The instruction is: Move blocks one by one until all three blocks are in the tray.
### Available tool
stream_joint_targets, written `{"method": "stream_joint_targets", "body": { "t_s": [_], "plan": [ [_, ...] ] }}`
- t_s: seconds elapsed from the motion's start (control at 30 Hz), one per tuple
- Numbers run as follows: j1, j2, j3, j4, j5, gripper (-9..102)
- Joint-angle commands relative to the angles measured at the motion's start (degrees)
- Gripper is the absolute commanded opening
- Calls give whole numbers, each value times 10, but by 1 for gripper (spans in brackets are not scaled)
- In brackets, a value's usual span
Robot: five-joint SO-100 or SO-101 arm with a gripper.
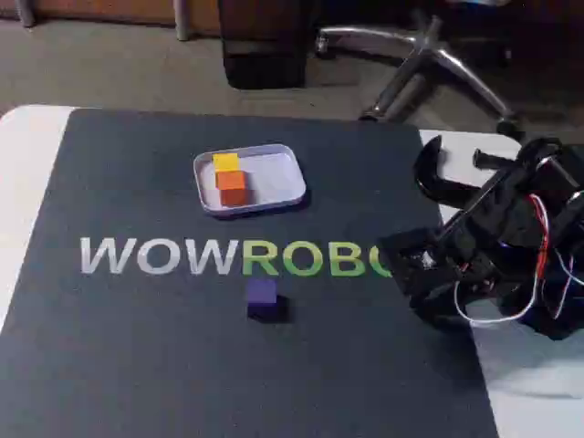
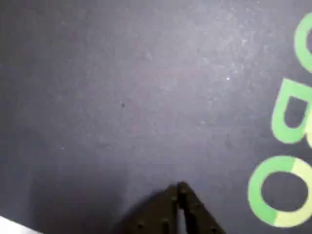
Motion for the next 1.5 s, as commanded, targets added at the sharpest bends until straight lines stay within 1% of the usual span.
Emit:
{"method": "stream_joint_targets", "body": {
  "t_s": [0.0,1.13,1.2,1.27,1.33,1.37,1.4,1.47],
  "plan": [
    [2,-2,-3,3,1,-6],
    [4,-2,-3,2,1,-6],
    [22,-2,-3,1,-5,-6],
    [69,-2,-3,2,-16,-6],
    [130,-2,-3,2,-59,-6],
    [161,-2,-3,8,-100,-4],
    [182,-2,-3,9,-117,-2],
    [205,-2,-3,5,-142,-2]
  ]
}}
